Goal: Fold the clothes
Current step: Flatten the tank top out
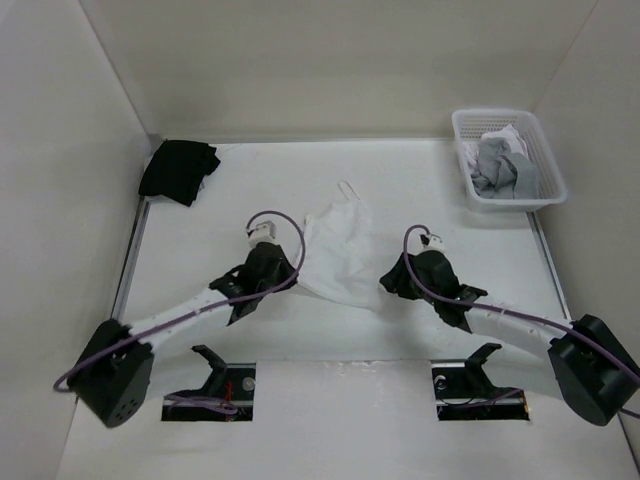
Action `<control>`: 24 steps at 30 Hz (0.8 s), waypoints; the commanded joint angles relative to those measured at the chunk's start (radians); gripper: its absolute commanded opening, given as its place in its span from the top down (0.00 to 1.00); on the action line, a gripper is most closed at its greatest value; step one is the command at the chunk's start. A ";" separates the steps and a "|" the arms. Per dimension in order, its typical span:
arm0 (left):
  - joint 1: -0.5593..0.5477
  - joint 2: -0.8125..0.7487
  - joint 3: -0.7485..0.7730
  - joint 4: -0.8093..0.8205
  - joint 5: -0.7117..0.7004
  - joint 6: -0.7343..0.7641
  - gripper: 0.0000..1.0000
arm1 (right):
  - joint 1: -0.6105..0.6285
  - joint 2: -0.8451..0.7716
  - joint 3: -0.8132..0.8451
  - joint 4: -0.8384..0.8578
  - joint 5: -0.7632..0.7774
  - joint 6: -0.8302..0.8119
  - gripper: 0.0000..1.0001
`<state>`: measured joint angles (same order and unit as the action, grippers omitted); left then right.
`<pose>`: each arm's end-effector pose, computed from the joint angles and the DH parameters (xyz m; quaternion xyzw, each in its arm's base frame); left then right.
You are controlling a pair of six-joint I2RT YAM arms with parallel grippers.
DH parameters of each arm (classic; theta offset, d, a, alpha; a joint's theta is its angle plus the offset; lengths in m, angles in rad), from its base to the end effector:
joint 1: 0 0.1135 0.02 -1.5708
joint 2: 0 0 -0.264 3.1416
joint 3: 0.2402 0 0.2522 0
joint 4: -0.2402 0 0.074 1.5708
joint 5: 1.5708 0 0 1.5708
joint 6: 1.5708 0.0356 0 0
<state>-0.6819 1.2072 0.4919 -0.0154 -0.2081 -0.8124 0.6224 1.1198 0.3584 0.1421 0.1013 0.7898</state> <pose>0.1843 -0.1402 0.1722 -0.1015 0.9034 -0.2061 0.3620 0.1749 0.1211 0.1620 0.0973 0.8828 0.2626 0.3773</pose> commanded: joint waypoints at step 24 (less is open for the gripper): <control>0.287 -0.451 -0.096 -0.090 0.072 -0.027 0.96 | 0.294 0.233 0.122 -0.035 0.041 0.192 0.54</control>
<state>-0.3874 0.7574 0.3901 -0.1604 -0.1520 -0.8452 0.9001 1.3396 0.4942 0.0788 0.1246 0.9016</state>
